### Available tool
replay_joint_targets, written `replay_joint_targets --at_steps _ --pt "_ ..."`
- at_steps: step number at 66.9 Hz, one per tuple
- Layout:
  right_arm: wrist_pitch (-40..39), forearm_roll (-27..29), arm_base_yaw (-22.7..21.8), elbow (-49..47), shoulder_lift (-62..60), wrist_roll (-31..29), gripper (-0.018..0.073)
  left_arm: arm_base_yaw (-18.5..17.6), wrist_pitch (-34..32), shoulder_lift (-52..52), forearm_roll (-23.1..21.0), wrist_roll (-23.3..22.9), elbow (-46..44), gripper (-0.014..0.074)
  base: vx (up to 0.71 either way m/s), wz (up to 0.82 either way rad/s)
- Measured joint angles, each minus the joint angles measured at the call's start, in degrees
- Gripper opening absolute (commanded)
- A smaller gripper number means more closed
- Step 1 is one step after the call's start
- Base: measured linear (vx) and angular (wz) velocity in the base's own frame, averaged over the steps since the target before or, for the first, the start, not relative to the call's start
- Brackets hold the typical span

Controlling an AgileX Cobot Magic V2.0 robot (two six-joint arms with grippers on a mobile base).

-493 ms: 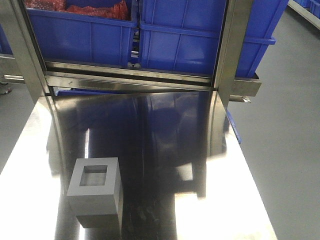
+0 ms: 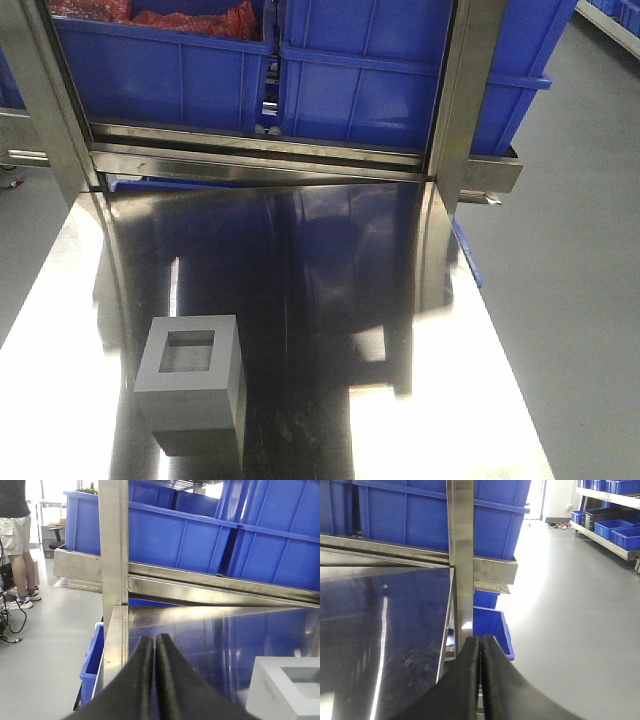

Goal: Sort gray base to blue bin

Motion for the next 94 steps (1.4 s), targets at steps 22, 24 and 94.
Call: replay_joint_targets --at_steps 22,24,94 --pt "0.0 0.0 0.0 0.0 0.0 0.0 -0.0005 0.0 0.0 0.0 0.0 0.0 0.0 -0.0007 0.0 0.0" --pt "0.0 0.0 0.0 0.0 0.0 0.0 -0.0005 0.0 0.0 0.0 0.0 0.0 0.0 -0.0007 0.0 0.0" --pt "0.0 0.0 0.0 0.0 0.0 0.0 -0.0005 0.0 -1.9 0.0 0.0 0.0 -2.0 -0.0007 0.0 0.0"
